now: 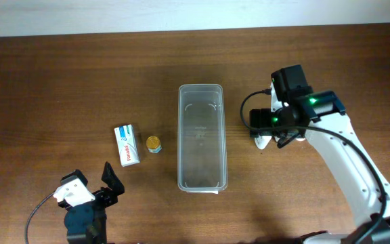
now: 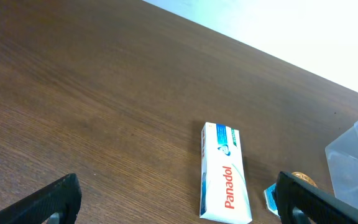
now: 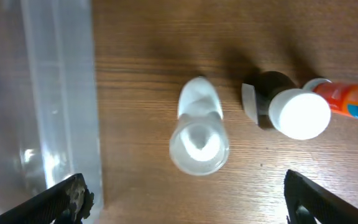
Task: Pack container
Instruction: 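Move right gripper to the white dropper bottle and grasp it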
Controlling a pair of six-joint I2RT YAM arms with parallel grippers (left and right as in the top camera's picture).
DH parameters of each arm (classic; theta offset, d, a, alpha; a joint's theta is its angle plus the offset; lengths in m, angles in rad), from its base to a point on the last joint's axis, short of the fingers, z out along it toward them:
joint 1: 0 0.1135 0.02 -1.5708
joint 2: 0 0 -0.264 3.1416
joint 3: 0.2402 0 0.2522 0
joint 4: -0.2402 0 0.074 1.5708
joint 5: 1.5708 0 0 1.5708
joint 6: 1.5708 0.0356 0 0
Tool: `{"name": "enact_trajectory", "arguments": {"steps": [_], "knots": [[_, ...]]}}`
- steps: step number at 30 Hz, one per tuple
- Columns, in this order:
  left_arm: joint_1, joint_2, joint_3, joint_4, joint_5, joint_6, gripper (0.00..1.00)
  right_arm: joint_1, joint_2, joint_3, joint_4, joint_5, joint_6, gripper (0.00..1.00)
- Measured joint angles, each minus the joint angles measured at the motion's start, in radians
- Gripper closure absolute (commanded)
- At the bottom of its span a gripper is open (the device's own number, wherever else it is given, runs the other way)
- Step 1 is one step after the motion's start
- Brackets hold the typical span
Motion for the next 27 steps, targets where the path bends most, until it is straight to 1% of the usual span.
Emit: {"name": "enact_trajectory", "arguments": {"steps": [3, 4, 8, 12, 15, 20, 22, 23, 27], "knots": [[0.000, 0.000, 0.000, 0.000, 0.000, 0.000, 0.01, 0.000, 0.030, 0.000, 0.027, 0.013, 0.006, 0.26], [0.000, 0.000, 0.000, 0.000, 0.000, 0.000, 0.01, 0.000, 0.040, 0.000, 0.037, 0.014, 0.007, 0.26], [0.000, 0.000, 0.000, 0.000, 0.000, 0.000, 0.01, 0.000, 0.066, 0.000, 0.057, 0.014, 0.011, 0.37], [0.000, 0.000, 0.000, 0.000, 0.000, 0.000, 0.01, 0.000, 0.066, 0.000, 0.063, 0.014, 0.018, 0.40], [0.000, 0.000, 0.000, 0.000, 0.000, 0.000, 0.01, 0.000, 0.066, 0.001, 0.068, 0.014, 0.021, 0.46], [0.000, 0.000, 0.000, 0.000, 0.000, 0.000, 0.01, 0.000, 0.066, 0.001, 0.074, 0.020, 0.026, 0.47], [0.000, 0.000, 0.000, 0.000, 0.000, 0.000, 0.01, 0.000, 0.066, 0.001, 0.074, 0.022, 0.026, 0.53], [0.000, 0.000, 0.000, 0.000, 0.000, 0.000, 0.01, 0.000, 0.066, 0.001, 0.074, 0.022, 0.025, 0.55], [0.000, 0.000, 0.000, 0.000, 0.000, 0.000, 0.01, 0.000, 0.069, 0.001, 0.074, 0.022, 0.030, 0.55]]}}
